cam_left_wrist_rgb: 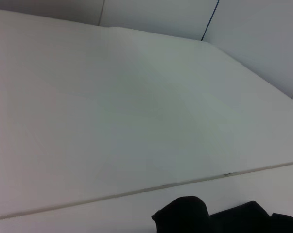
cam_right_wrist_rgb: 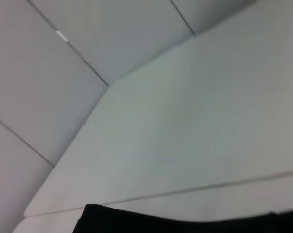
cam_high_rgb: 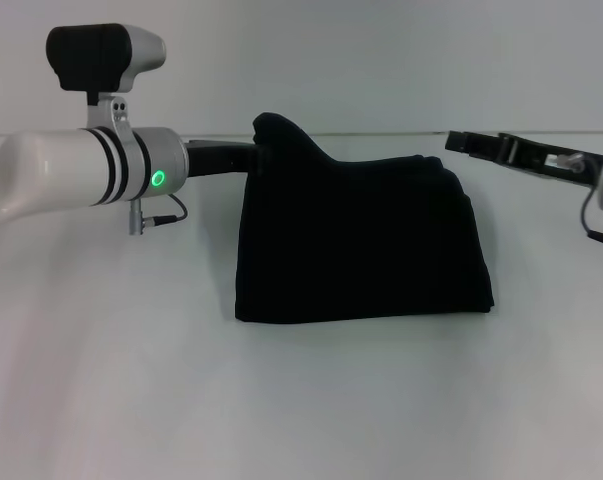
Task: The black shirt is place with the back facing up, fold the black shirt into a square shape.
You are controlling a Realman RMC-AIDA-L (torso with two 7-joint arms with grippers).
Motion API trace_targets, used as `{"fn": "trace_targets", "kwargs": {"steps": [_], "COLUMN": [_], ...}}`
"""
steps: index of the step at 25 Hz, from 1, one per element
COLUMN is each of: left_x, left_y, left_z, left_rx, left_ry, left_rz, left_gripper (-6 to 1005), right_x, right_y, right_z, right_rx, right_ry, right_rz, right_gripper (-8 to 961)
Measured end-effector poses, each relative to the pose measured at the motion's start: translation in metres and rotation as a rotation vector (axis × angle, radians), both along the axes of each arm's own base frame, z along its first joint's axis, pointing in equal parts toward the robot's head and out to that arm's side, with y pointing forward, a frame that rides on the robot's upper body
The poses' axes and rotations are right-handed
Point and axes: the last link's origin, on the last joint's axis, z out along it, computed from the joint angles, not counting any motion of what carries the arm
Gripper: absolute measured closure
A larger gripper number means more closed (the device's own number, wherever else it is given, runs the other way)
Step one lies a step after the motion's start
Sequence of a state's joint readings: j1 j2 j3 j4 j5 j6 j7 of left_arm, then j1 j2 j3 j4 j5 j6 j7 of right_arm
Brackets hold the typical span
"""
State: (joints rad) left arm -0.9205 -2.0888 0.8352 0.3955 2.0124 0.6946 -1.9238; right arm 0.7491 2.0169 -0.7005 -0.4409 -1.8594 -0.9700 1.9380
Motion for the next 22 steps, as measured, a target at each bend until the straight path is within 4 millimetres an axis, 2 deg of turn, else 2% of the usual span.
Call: {"fn": "trace_targets", "kwargs": {"steps": [1,5,11,17,18,22], "left_x": [-0.001,-0.010,-0.022,-0.028,-0.028,-0.029], "left_y": [0.000,-0.001,-0.004,-0.007,-0.007,-0.009], "left_z": [0.000,0.000,-0.001,-0.001,-0.001,-0.003], "left_rx": [0.002,0.026,0.064,0.070,0.069,0.062], "left_ry": [-0.001,0.002,0.005,-0.005,-0.006,-0.008], "left_rz": [0.005,0.042,0.092,0.106,0.106,0.109], "left_gripper": [998,995,990,985,984,863], "right_x": [-0.004,-0.016,-0.020,-0.021,-0.021,-0.021], "right_y": [0.002,0.006,0.012,0.013,0.013,0.017], "right_z": [-0.004,-0.024,-0.047,-0.056,-0.056,-0.055], "right_rx": [0.007,-0.007,-0.022,-0.015,-0.012,0.005], "right_ry": [-0.021,-0.089,-0.192,-0.241,-0.244,-0.265], "right_rz": [0.027,0.071,0.041,0.032,0.032,0.027], "right_gripper": [258,405,664,922,926,942]}}
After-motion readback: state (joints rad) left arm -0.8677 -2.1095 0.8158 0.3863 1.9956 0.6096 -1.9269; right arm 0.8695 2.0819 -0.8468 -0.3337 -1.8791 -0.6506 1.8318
